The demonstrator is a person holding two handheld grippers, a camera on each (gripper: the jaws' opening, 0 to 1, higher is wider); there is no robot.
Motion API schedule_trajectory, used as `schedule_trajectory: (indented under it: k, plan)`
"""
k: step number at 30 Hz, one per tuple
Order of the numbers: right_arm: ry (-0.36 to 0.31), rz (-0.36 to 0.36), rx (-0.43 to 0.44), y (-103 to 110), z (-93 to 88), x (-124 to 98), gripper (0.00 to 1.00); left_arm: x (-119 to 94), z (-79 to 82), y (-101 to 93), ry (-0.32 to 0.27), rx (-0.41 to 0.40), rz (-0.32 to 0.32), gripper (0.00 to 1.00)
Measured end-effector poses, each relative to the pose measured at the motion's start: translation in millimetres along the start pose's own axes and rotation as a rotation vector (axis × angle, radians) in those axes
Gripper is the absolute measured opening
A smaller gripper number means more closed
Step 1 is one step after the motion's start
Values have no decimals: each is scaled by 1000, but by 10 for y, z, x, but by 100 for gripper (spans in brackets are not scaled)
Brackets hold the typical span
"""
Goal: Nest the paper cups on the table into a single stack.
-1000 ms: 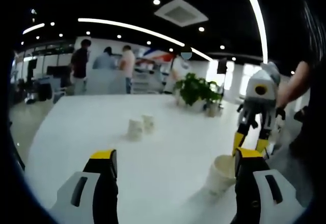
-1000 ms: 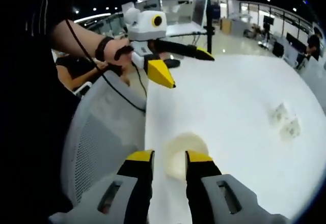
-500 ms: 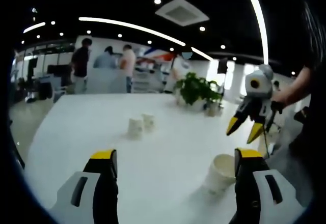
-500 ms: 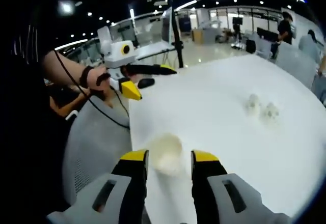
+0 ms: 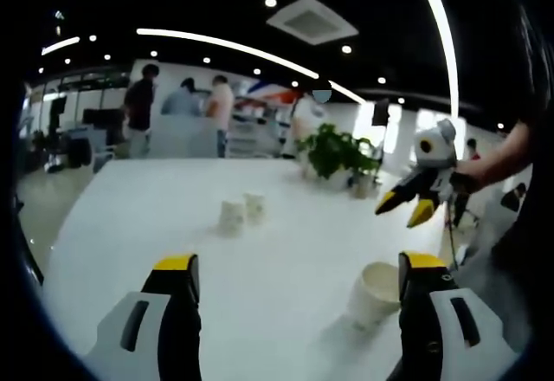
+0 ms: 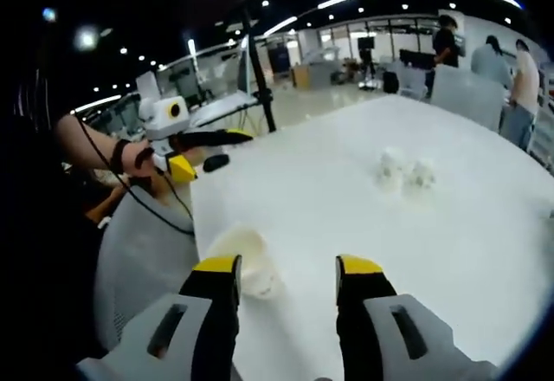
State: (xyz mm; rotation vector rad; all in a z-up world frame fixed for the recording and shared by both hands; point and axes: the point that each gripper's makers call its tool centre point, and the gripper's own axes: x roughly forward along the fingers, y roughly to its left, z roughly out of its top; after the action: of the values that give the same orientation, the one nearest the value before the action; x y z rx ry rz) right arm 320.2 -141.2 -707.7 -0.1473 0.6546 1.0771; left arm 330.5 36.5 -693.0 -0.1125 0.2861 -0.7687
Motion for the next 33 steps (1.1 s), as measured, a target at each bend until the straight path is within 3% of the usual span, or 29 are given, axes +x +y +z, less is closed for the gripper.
schedule_trajectory:
  k: [7, 14, 18, 26, 31, 33]
  plan:
    - [-36, -70, 27, -200, 37, -41, 61, 2, 5, -27, 3, -1, -3, 93]
    - [-44, -87, 31, -268, 37, -47, 66, -3, 19, -47, 3, 2, -7, 93]
    - [-53, -116, 39, -331, 41, -36, 77, -14, 8, -45, 6, 4, -9, 93]
    - [-60, -128, 46, -395, 28, -10, 85, -42, 17, -17, 8, 5, -2, 94]
    - [-76, -170, 53, -477, 61, -15, 100, -32, 22, -6, 6, 4, 2, 94]
    - [-72, -174, 48, -494, 59, -3, 100, -25, 22, -11, 7, 4, 1, 94]
